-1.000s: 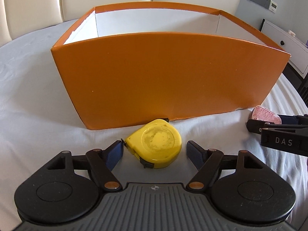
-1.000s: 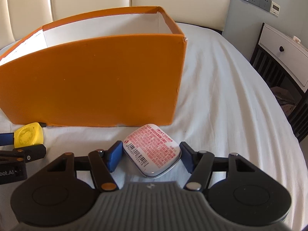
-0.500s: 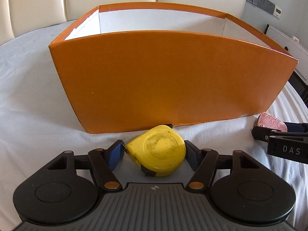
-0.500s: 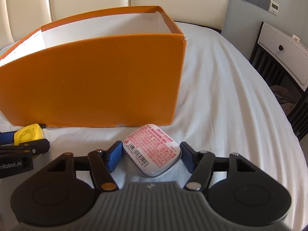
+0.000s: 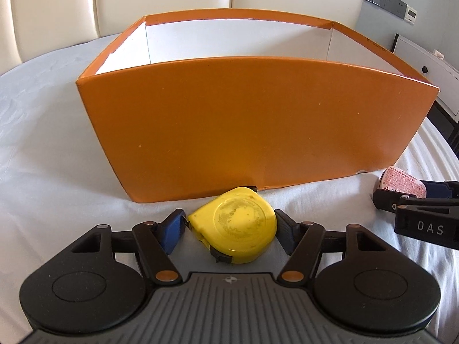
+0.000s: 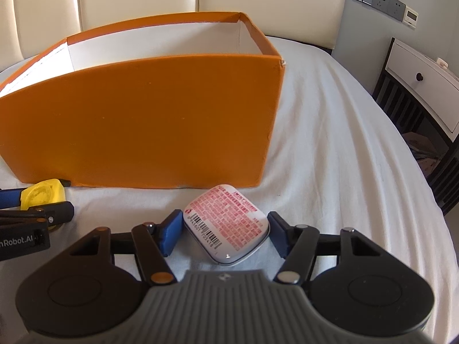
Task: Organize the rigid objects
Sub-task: 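Grasp the yellow tape measure with the left while the right grasps the pink tin, then carry the tape measure and pink tin over into the orange box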
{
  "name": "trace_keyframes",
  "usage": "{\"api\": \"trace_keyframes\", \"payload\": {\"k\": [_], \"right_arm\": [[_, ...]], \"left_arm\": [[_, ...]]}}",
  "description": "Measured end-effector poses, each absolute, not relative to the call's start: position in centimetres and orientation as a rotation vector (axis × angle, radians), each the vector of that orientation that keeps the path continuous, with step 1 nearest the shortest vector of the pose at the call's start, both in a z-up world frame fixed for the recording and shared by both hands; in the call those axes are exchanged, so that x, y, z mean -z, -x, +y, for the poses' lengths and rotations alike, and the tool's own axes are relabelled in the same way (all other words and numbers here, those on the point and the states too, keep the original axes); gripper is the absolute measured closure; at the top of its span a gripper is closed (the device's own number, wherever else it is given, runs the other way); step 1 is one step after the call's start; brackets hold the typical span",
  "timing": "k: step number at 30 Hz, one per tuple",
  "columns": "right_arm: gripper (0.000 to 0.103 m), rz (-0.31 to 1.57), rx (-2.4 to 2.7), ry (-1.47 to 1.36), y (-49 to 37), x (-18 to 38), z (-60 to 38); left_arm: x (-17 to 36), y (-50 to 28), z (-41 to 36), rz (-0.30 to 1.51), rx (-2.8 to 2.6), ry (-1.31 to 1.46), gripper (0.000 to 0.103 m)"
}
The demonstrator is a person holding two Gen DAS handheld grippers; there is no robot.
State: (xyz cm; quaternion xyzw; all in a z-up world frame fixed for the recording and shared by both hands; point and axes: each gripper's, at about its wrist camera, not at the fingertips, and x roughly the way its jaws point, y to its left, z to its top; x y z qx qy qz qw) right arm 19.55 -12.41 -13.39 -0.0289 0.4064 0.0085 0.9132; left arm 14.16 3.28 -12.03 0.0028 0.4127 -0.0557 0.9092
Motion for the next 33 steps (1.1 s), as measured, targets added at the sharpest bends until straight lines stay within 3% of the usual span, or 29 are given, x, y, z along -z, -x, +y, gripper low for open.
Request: {"api": "trace_keyframes", "payload": {"k": [13, 33], "right_arm": [[0.04, 0.823, -0.085, 0.036, -16.6, 10.4, -12.4], [0.04, 0.671, -0.206, 0.086, -14.8, 1.2, -11.4]], "left_arm": [[8.4, -11.9, 3.8, 0.809, 0.172, 0.065, 0.027], [-0.1, -10.7, 4.6, 0.701, 0.215, 0.078, 0.027]]}}
